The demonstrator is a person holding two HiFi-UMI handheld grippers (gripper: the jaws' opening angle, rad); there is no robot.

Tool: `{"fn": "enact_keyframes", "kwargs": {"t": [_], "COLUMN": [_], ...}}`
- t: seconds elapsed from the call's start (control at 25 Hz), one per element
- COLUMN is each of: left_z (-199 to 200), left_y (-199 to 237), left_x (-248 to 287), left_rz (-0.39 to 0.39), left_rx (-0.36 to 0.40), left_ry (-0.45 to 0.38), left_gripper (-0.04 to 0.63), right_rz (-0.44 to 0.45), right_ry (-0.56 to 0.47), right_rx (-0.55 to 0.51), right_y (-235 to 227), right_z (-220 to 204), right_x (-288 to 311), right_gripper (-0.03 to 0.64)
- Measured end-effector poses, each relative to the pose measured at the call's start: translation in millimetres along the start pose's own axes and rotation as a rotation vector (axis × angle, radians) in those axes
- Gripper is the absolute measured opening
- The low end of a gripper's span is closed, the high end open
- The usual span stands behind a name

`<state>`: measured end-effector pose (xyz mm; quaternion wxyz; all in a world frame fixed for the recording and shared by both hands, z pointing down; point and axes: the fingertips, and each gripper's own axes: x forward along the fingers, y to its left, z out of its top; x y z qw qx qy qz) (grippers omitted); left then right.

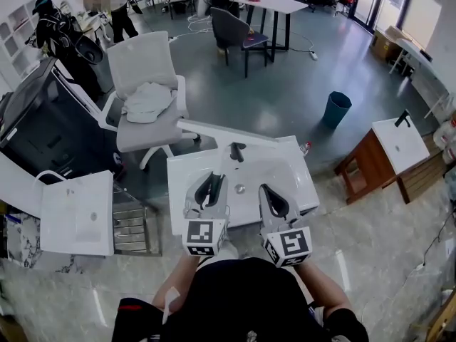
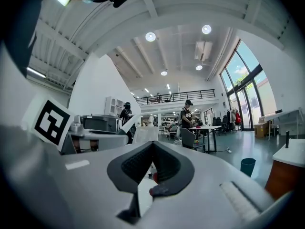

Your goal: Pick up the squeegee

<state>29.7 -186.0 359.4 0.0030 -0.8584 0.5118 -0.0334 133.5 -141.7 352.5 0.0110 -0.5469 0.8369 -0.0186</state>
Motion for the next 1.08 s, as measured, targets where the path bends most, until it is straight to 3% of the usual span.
{"fn": "enact_keyframes", "kwargs": {"t": [1.08], "left_z": [-17], "left_y": [-7], "left_x": [4], "left_rz": [-0.015], "left_rx": [0.013], "left_ry": [0.024], "left_gripper": [0.107], "right_rz": [-0.018], "right_ry": [0.005], "right_rx": [-0.003], "right_y": [-9], "right_z": [-4], "right_x": [0], "right_gripper": [0.0]}}
